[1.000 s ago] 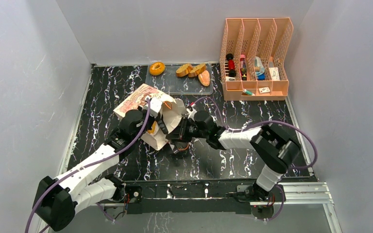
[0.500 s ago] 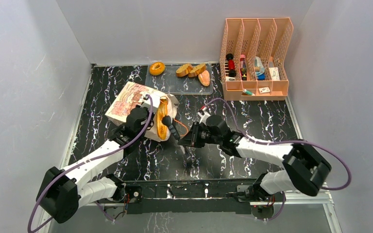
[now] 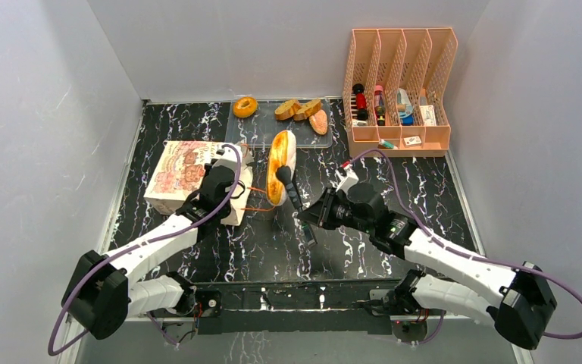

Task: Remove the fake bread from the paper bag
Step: Take out the fake bread from the paper bag, then place the fake bread in the container.

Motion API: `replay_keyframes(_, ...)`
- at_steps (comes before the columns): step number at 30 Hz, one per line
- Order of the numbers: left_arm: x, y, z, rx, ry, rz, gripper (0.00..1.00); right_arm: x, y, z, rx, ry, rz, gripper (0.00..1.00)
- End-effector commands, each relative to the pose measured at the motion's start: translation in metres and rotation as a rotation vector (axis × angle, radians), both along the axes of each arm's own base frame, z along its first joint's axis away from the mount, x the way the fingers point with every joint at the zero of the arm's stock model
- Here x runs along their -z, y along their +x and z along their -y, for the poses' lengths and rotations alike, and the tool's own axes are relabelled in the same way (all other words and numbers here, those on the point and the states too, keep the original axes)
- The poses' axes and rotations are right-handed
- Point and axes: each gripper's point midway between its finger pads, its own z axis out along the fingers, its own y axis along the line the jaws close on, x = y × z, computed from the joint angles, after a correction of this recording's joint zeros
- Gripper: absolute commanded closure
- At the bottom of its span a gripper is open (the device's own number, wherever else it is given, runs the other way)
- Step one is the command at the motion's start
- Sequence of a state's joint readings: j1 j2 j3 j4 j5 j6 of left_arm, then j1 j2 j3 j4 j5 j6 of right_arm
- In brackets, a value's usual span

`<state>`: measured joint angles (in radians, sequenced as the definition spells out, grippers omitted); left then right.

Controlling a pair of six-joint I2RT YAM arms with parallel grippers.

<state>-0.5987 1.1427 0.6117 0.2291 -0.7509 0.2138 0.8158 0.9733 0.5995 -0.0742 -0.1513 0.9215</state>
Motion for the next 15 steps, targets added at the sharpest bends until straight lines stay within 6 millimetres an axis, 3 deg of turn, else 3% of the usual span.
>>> replay_keyframes(1,-0.031,-0.001,-0.013,-0.104,-0.04,0.079,1.0,-0.038,0.031,0.002,0.1,0.003,0.14,1.0)
replay_keyframes(7,-0.036,-0.013,-0.02,-0.145,-0.091,0.068,1.0,-0.045,0.077,-0.015,0.135,-0.066,0.243,1.0)
replay_keyframes(15,-0.043,-0.032,-0.025,-0.148,-0.179,0.059,1.0,-0.057,0.189,-0.036,0.189,-0.074,0.304,1.0)
